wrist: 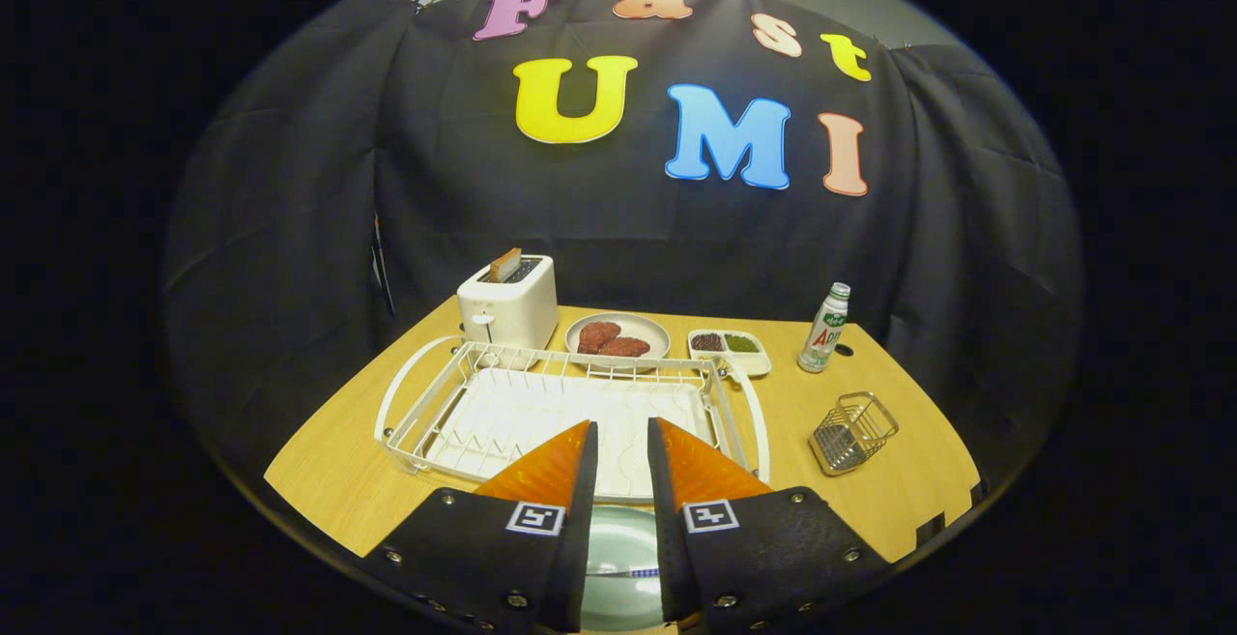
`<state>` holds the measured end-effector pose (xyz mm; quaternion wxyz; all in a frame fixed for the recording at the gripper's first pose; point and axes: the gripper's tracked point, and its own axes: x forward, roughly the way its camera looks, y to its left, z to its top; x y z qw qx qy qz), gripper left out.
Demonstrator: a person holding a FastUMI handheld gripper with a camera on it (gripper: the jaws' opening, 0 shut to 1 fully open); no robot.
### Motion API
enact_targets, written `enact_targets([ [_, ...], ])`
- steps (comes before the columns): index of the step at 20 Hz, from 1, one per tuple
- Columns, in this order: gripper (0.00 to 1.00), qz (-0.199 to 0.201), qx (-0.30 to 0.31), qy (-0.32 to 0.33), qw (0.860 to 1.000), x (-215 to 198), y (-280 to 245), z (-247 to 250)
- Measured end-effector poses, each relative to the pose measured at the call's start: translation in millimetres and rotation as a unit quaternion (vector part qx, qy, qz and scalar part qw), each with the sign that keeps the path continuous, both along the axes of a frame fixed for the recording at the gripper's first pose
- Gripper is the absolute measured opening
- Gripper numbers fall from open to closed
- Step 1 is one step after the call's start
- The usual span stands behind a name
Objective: Take the plate from the dish rack, then take the spoon from the basket and place it into the plate.
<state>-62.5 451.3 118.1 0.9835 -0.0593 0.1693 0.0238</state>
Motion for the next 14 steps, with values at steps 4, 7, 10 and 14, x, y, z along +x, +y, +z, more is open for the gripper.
enact_targets([
  [4, 0.30, -0.017, 0.012, -0.048, 0.999, 12.5, -17.0, 56.3],
  [7, 0.30, -0.028, 0.026, -0.093, 0.995, 19.5, -34.4, 108.0],
  [10, 0.30, -0.041, 0.021, -0.135, 0.990, 23.5, -58.2, 150.9],
  [14, 0.30, -0.061, -0.004, -0.175, 0.983, 26.6, -92.5, 187.7],
])
